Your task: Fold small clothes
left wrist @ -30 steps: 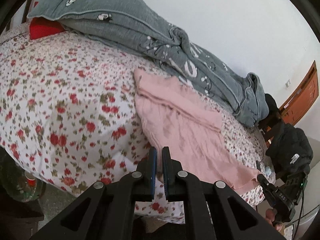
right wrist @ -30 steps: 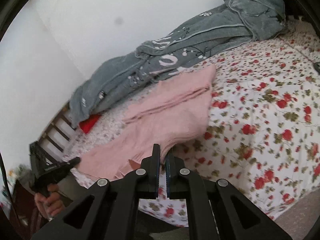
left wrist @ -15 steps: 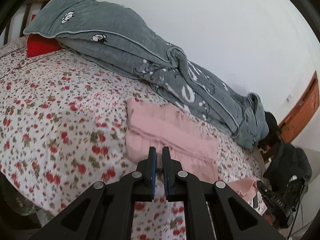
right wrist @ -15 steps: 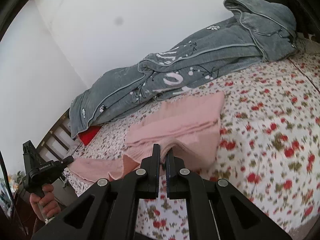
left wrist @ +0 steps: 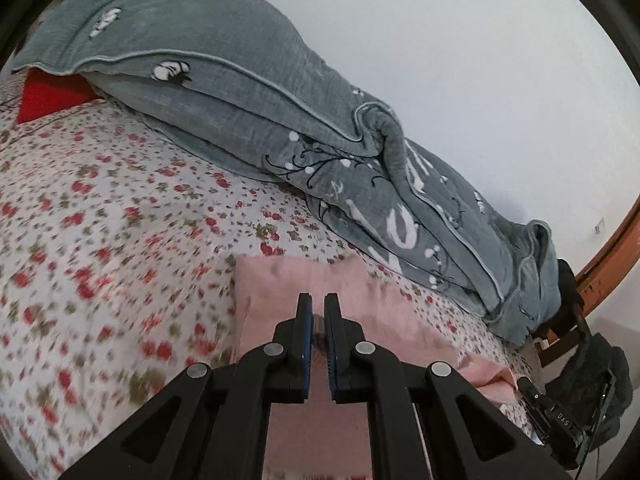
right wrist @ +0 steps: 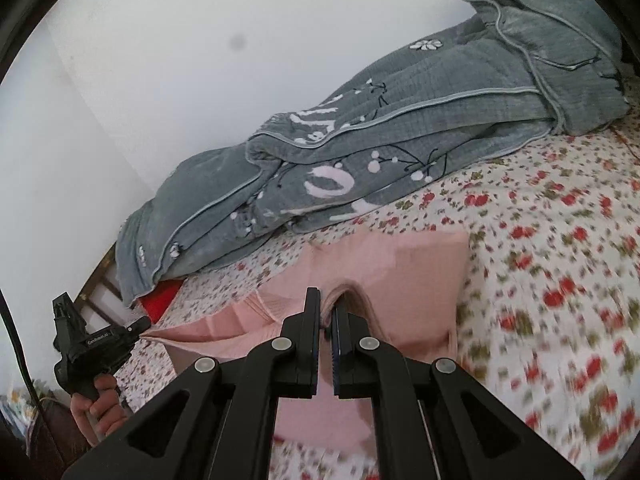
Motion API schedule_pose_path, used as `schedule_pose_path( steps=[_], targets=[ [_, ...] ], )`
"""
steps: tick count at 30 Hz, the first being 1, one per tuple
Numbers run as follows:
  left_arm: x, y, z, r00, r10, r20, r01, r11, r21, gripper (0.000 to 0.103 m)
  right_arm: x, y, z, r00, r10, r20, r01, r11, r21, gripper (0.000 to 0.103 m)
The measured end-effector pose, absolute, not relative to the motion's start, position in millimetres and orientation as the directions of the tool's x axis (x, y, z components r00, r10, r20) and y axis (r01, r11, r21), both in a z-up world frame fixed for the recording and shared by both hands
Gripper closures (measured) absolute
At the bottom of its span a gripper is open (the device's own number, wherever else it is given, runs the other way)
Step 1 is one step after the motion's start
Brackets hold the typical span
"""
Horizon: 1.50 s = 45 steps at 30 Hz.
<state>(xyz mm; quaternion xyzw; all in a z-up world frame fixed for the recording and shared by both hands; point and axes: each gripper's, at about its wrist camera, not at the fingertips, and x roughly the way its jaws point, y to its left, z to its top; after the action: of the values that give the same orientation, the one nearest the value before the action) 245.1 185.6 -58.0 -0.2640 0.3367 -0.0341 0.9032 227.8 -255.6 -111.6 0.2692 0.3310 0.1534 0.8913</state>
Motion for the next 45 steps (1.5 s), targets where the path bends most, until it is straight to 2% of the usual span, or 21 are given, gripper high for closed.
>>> schedule_pose_path(
  steps=[6,15,16,17,19,21,22,23,24,25,26,31,33,34,35,36,39,45],
  targets=[
    [312.2,180.8,-76.9,0.758,-0.219,-0.614,-0.136,0.868,-0.478,0.097,291.2,-252.3,-133.8,0.712,0.453,-0.537,-0.079,0.811,0.58,0.098],
    [398.6,180.0,-121.1,0.703,-0.217,-0.678,-0.162,0.878,-0.45,0.099,380.0,-250.9,-187.3,0.659,0.414,-0.629,-0.01,0.84,0.542,0.098],
    [403.5,178.3,-126.6,0.689,-0.236,-0.686,-0.152,0.878,-0.454,0.099,386.7,-250.4,-194.0,0.647,0.399,-0.65,0.006,0.849,0.528,0.097],
    [407.0,175.6,-132.5,0.669,-0.255,-0.698,-0.14,0.879,-0.456,0.099,393.5,-250.5,-201.9,0.629,0.379,-0.679,0.029,0.861,0.507,0.091],
    [409.8,168.4,-142.5,0.627,-0.278,-0.728,-0.117,0.89,-0.44,0.098,400.8,-255.0,-212.1,0.596,0.341,-0.727,0.053,0.887,0.46,0.09],
    [407.3,160.5,-149.8,0.593,-0.285,-0.753,-0.082,0.909,-0.409,0.096,397.3,-262.6,-211.2,0.6,0.329,-0.73,0.041,0.898,0.438,0.079],
    [405.2,158.1,-152.2,0.584,-0.278,-0.762,-0.075,0.917,-0.392,0.092,394.3,-264.0,-208.7,0.608,0.324,-0.725,0.03,0.903,0.429,0.067],
    [402.5,155.1,-154.3,0.577,-0.269,-0.771,-0.069,0.925,-0.374,0.083,389.9,-265.1,-204.5,0.623,0.318,-0.714,0.012,0.909,0.416,0.06],
    [400.0,151.9,-156.2,0.571,-0.263,-0.778,-0.058,0.932,-0.357,0.078,385.5,-265.0,-200.6,0.636,0.314,-0.705,-0.012,0.917,0.399,0.059],
    [397.6,148.2,-157.7,0.564,-0.254,-0.786,-0.044,0.941,-0.335,0.066,382.1,-264.4,-198.5,0.639,0.315,-0.702,-0.033,0.923,0.384,0.058],
    [395.6,144.4,-158.7,0.566,-0.238,-0.789,-0.03,0.951,-0.309,0.063,379.5,-261.8,-197.9,0.631,0.325,-0.705,-0.061,0.926,0.373,0.057],
    [397.4,133.7,-166.5,0.561,-0.151,-0.814,-0.028,0.979,-0.202,0.063,386.8,-243.7,-219.6,0.558,0.324,-0.764,-0.104,0.941,0.322,0.057],
    [396.6,131.3,-169.5,0.56,-0.132,-0.818,-0.032,0.983,-0.181,0.075,391.9,-238.4,-230.8,0.531,0.306,-0.79,-0.102,0.949,0.299,0.057],
    [395.7,131.5,-169.2,0.567,-0.124,-0.814,-0.036,0.984,-0.174,0.092,391.3,-237.2,-231.6,0.537,0.299,-0.789,-0.106,0.952,0.289,0.062],
    [394.5,132.3,-168.2,0.576,-0.13,-0.807,-0.033,0.983,-0.182,0.095,389.7,-236.3,-229.9,0.549,0.289,-0.784,-0.111,0.955,0.274,0.086],
    [393.0,134.2,-166.2,0.583,-0.153,-0.798,-0.027,0.978,-0.207,0.095,387.8,-235.7,-227.7,0.558,0.293,-0.776,-0.122,0.955,0.272,0.1],
    [387.5,137.6,-155.1,0.616,-0.17,-0.769,-0.025,0.972,-0.235,0.096,381.2,-234.0,-217.6,0.599,0.303,-0.741,-0.151,0.952,0.267,0.099],
    [376.8,145.6,-115.9,0.703,-0.208,-0.68,0.005,0.958,-0.288,0.096,365.7,-258.0,-170.9,0.699,0.387,-0.601,-0.162,0.904,0.395,0.1]
  ],
)
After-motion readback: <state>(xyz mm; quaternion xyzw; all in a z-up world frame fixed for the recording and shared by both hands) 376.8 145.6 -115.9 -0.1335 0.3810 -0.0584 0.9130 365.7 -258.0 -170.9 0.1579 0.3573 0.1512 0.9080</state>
